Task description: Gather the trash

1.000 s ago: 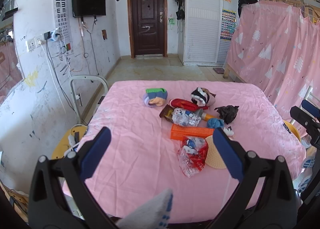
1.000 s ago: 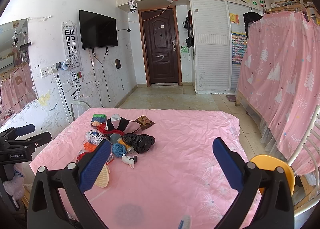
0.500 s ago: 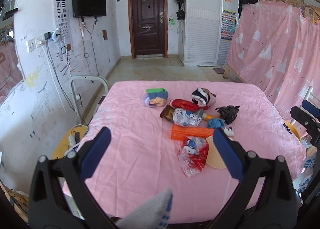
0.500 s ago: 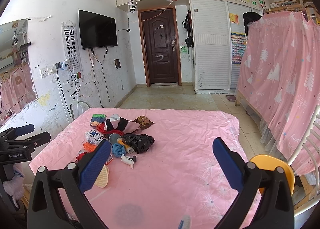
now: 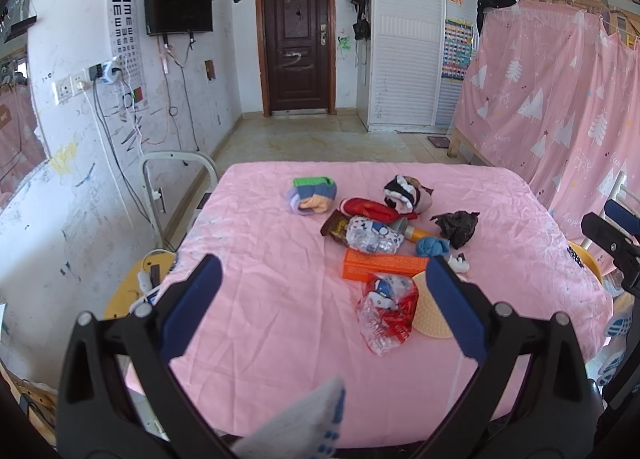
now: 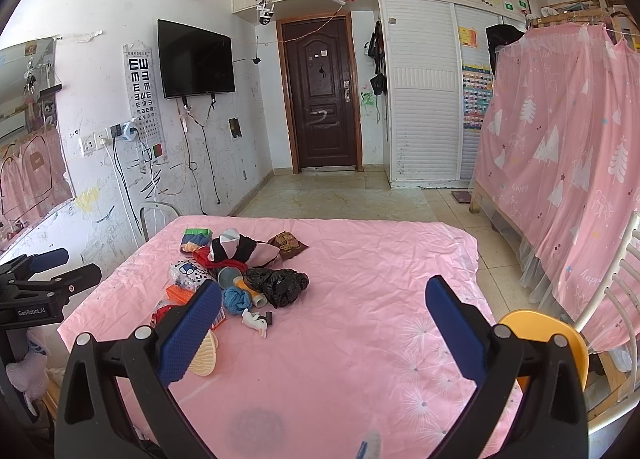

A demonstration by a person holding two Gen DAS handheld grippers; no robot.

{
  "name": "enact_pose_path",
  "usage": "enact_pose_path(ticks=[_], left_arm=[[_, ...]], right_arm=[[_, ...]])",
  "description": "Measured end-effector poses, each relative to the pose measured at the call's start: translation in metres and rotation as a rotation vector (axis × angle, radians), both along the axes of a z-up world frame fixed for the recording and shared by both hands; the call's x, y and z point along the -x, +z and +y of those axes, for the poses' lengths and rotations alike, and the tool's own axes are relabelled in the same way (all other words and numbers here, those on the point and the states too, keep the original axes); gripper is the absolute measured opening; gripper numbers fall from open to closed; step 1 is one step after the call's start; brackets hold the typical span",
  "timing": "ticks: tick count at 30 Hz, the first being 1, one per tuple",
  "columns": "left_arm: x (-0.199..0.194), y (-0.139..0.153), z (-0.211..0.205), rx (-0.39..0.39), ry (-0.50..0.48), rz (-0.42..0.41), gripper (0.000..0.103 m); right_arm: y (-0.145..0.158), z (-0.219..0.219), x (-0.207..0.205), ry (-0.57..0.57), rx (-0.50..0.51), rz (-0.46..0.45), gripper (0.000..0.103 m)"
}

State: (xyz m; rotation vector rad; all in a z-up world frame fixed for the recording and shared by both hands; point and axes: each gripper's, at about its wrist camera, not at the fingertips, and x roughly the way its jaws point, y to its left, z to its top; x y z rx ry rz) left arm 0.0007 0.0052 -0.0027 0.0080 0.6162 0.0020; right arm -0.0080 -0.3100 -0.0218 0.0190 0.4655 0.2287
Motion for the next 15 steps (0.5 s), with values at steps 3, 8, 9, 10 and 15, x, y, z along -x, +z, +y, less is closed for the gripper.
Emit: enact_pose_path(ticks=[3, 8, 9, 10, 15], left_arm=[[-0.0003, -0.0008, 0.0021, 0.001, 0.000, 0.000, 0.097], [-0.0001, -0.0002, 0.0002, -0.001, 0.000, 0.000, 0.097], [-0.0001, 0.0000, -0.0001, 0.000, 0.000, 0.000, 0.097], [-0.0001, -0.0003, 0.0006, 0.000, 0.000, 0.000, 0.097], [-0.0002, -0.0008, 0.0017, 0.000, 0.000, 0.001, 0.097]], right_arm=[[-0.0004, -0.0006, 0.0002, 0.000, 0.000, -0.001, 0.092], [-0.0008, -0.0003, -0.0002, 0.000, 0.000, 0.000, 0.092], [-0.0005, 0.0001, 0.0000, 0.000, 0.000, 0.000, 0.092], [-0.0004, 0.0003, 0.0000, -0.001, 0.001, 0.000, 0.092], [-0.0012, -0.0003, -0.0006, -0.002, 0.000, 0.001, 0.092]])
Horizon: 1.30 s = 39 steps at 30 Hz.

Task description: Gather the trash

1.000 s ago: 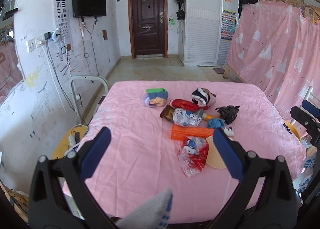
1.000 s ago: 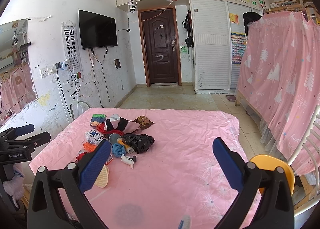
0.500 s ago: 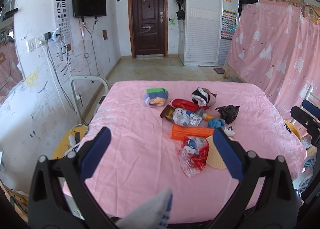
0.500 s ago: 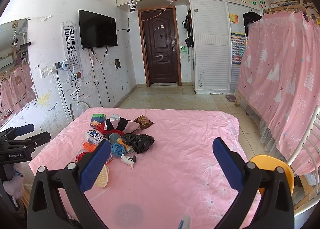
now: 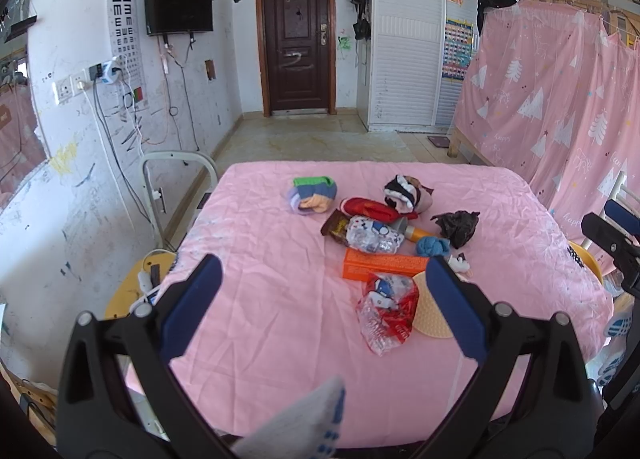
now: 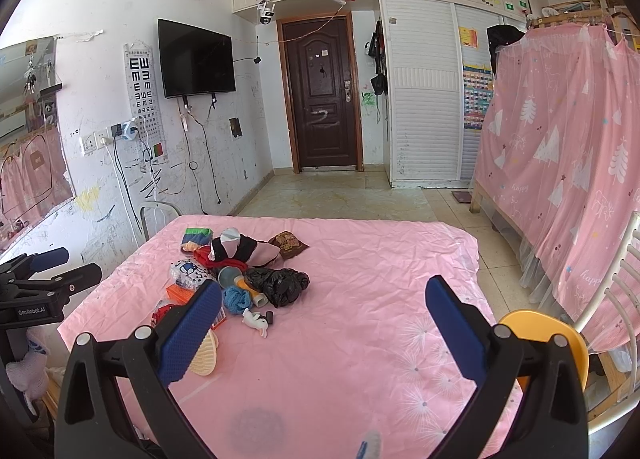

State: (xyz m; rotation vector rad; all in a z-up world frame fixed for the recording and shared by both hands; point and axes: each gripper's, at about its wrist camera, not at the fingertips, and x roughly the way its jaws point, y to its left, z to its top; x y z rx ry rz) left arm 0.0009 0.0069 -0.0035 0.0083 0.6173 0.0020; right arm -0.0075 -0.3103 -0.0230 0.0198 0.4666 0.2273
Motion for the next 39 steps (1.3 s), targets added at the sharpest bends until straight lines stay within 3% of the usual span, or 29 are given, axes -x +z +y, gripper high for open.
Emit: enact_pose_path(ticks=[17, 29, 35, 39], left_arm=[[-0.009, -0.017, -0.004, -0.001, -0.006, 0.040, 0.097], [-0.040, -0.061, -0.017, 0.013, -0.086, 0.194, 0.097], [-0.056, -0.071, -0.013, 0.062, -0.092, 0.242, 0.097], [-0.063, -0.074, -0.017, 0.101, -0.127, 0.261, 0.085]], right_arm=[[-0.010, 0.006, -0.009, 0.024, 0.002, 0.037, 0.092], [-0.041, 0.050, -0.027, 0.248, 0.003, 0.155, 0.092], [-0.059, 0.063, -0.042, 0.339, -0.036, 0.250, 0.092], [-0.066, 0.070, -0.050, 0.377, -0.047, 0.289, 0.092]])
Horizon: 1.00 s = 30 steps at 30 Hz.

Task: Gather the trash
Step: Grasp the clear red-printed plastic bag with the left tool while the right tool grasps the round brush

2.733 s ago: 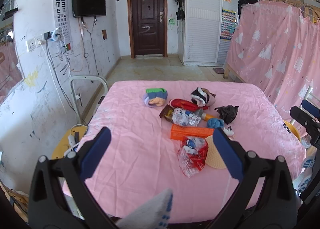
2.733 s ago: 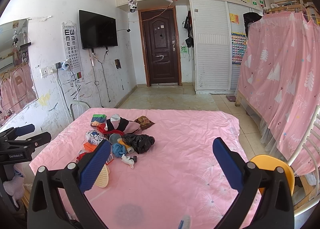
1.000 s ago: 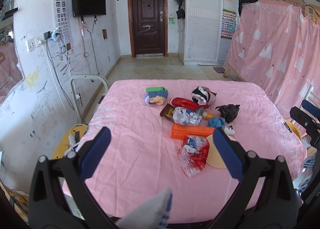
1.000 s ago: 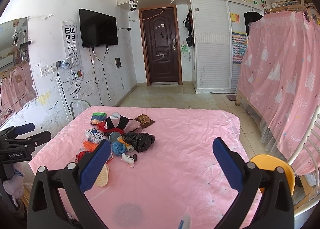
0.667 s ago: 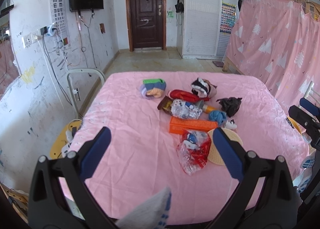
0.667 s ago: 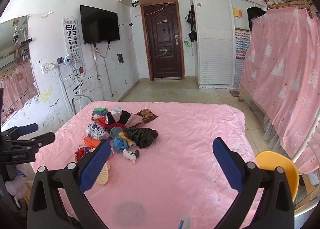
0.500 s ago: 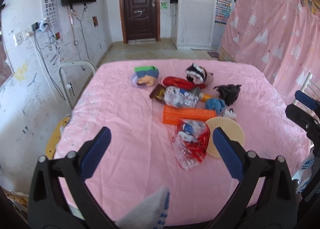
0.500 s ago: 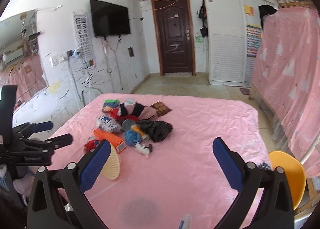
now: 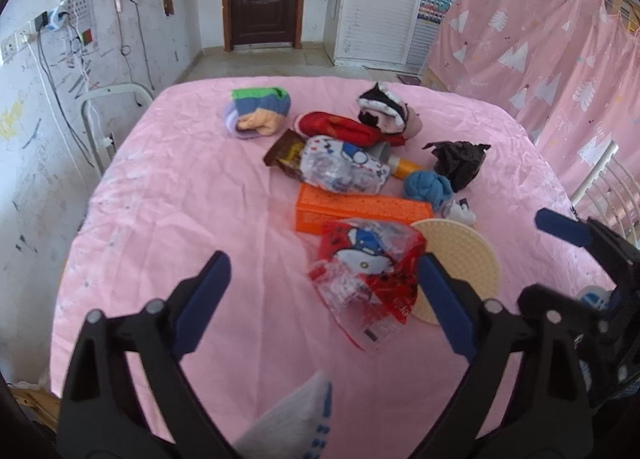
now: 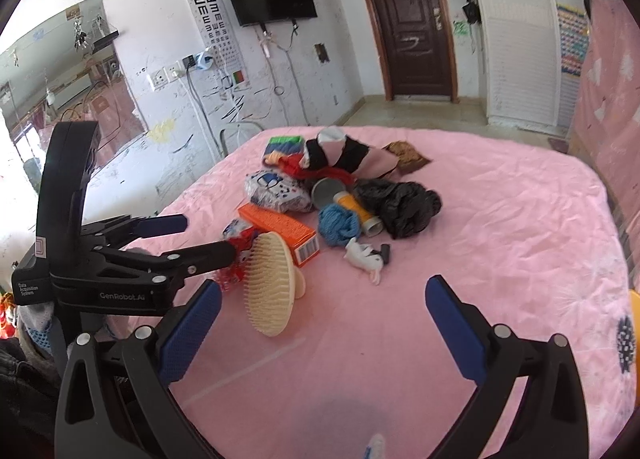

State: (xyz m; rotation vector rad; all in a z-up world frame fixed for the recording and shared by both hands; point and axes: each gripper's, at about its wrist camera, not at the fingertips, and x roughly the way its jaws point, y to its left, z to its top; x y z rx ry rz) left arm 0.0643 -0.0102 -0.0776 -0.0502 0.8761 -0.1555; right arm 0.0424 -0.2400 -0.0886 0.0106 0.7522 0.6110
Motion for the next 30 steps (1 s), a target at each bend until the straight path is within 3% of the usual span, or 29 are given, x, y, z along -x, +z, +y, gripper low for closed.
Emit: enact_pose_path(ticks=[5, 8, 10, 22, 30], left_arm=[[-0.009, -0.011, 0.000, 0.099, -0.053, 0.052, 0.061], [-0.012, -0.018, 0.003, 0.152, -0.069, 0.068, 0.047], [-0.010, -0.018, 0.006, 0.176, -0.074, 0.066, 0.040], [0.007, 0.004, 0.025, 0.164, -0.038, -0.005, 0.038], [0.014, 0.013, 0.024, 0.140, -0.025, -0.029, 0.038]], right_arm=[[-0.006, 0.010, -0.008, 0.034, 0.013, 0.031, 0.086], [-0.010, 0.016, -0.013, 0.048, 0.020, 0.049, 0.076], [-0.011, 0.020, -0.015, 0.060, 0.027, 0.061, 0.061], [-0.022, 0.042, -0.026, 0.097, 0.044, 0.131, 0.022], [-0.014, 0.032, -0.020, 0.069, 0.005, 0.095, 0.017]])
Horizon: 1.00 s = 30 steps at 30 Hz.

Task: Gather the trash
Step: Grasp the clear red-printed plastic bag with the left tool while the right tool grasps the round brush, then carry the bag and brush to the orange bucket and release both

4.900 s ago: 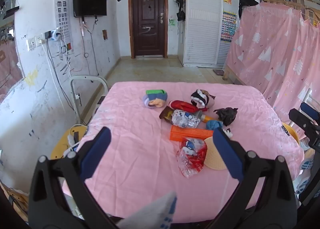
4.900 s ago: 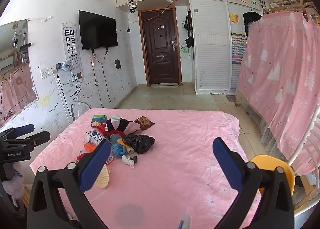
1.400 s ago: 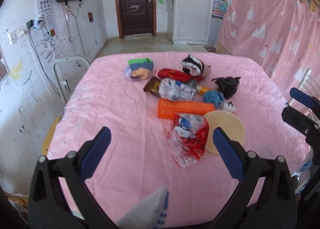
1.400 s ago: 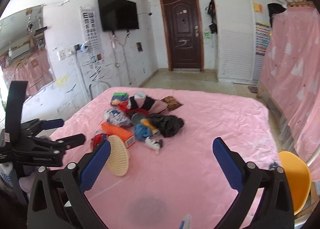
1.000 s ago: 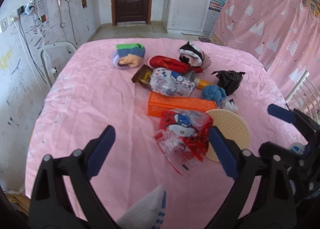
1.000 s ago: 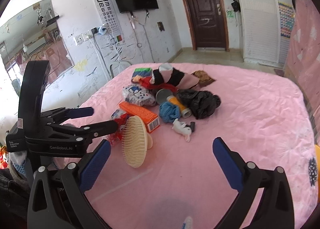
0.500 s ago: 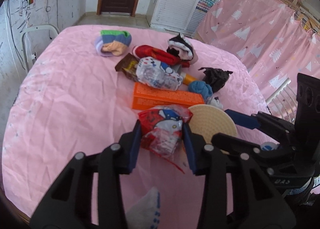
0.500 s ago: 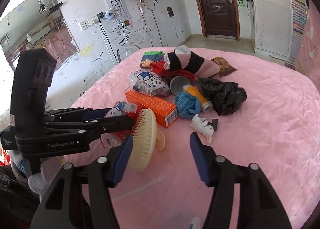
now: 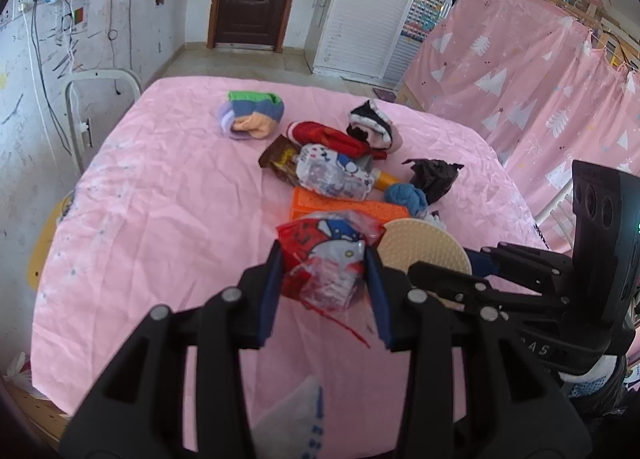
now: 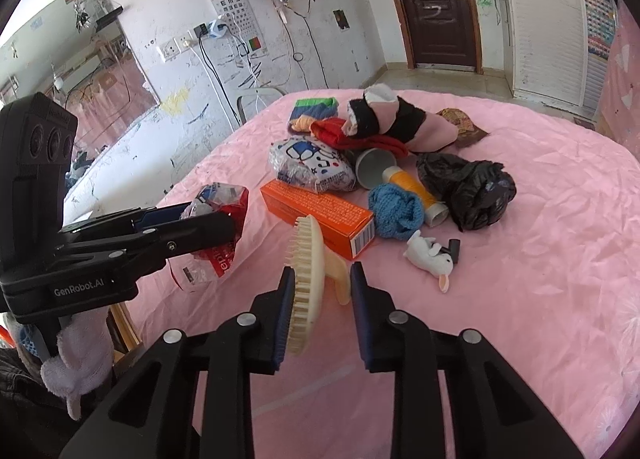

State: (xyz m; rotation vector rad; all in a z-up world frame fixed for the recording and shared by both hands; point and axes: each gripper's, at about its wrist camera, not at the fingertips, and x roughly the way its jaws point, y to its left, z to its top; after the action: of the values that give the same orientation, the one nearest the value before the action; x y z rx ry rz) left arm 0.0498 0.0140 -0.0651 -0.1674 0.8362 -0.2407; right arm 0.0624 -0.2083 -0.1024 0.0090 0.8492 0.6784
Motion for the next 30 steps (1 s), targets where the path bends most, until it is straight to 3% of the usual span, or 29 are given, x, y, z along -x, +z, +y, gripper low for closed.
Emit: enact_pose_path(ticks=[6, 12, 21, 30], left_arm=[[0.002, 0.011, -0.012, -0.028, -0.003, -0.014, 0.038], [-0.004, 0.029, -0.051, -0.067, -0.063, -0.050, 0.038], [-0.019, 0.056, -0.144, -0.082, -0.244, -0.079, 0.038], [-0.052, 0.070, -0.264, -0.045, -0.437, -0.013, 0.038]], right_arm=[[0.014, -0.019, 0.005, -0.021, -0.060, -0.023, 0.017], [0.039, -0.075, 0.010, -0.125, -0.125, -0.088, 0.017], [0.075, -0.179, 0.026, -0.330, -0.143, -0.216, 0.017], [0.087, -0.259, 0.028, -0.494, -0.063, -0.309, 0.017]])
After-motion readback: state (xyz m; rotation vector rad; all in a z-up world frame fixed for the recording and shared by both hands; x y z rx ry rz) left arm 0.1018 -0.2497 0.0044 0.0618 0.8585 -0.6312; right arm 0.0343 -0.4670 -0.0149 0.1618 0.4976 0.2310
